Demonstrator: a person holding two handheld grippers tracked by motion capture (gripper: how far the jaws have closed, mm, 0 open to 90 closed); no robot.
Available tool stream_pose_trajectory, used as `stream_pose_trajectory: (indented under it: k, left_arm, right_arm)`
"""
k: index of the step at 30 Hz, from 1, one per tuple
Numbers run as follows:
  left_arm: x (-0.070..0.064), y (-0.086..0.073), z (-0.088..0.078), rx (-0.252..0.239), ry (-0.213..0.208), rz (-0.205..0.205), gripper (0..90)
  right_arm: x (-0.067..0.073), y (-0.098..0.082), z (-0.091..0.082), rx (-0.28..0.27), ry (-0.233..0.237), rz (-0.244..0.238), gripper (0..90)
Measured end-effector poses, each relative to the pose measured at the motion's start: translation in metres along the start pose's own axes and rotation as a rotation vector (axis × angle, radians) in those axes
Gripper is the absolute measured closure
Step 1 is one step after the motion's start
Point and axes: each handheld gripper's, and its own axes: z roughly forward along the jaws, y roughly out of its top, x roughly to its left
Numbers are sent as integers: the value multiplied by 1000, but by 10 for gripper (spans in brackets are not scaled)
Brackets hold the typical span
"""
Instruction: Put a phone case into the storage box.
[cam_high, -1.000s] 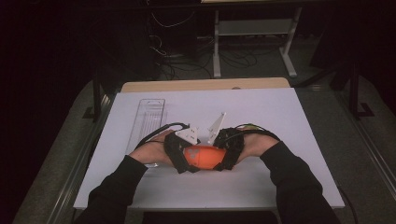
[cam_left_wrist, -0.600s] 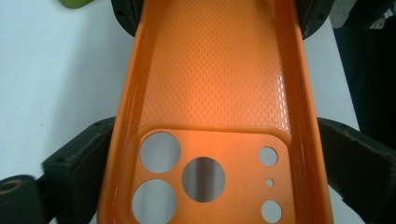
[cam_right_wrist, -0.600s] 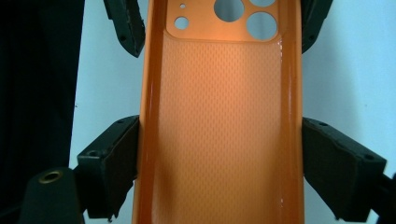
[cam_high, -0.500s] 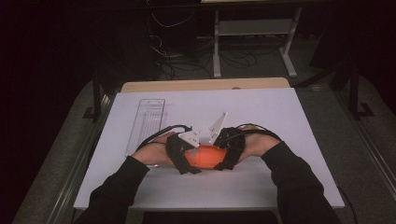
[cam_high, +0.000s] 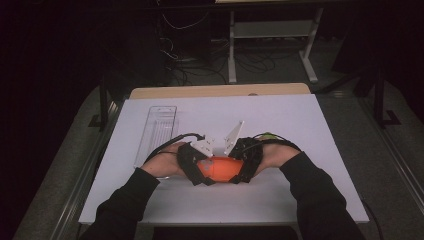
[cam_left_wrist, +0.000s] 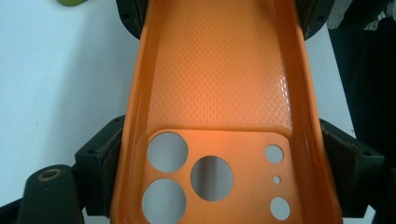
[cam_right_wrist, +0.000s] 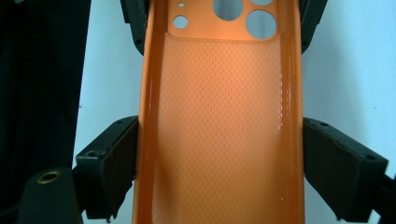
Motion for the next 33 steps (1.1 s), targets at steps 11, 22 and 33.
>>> stream_pose_trajectory:
  k: [11, 22, 33]
  left_arm:
    - [3, -4, 0, 24, 35, -54, 165]
    - [6, -12, 0, 5, 140, -210, 164]
    - [10, -16, -12, -16, 244, -350, 164]
  right_arm:
    - [-5, -8, -9, -83, -27, 83, 6]
    - [-13, -35, -25, -192, -142, 241, 6]
    - [-2, -63, -29, -307, -171, 449, 1]
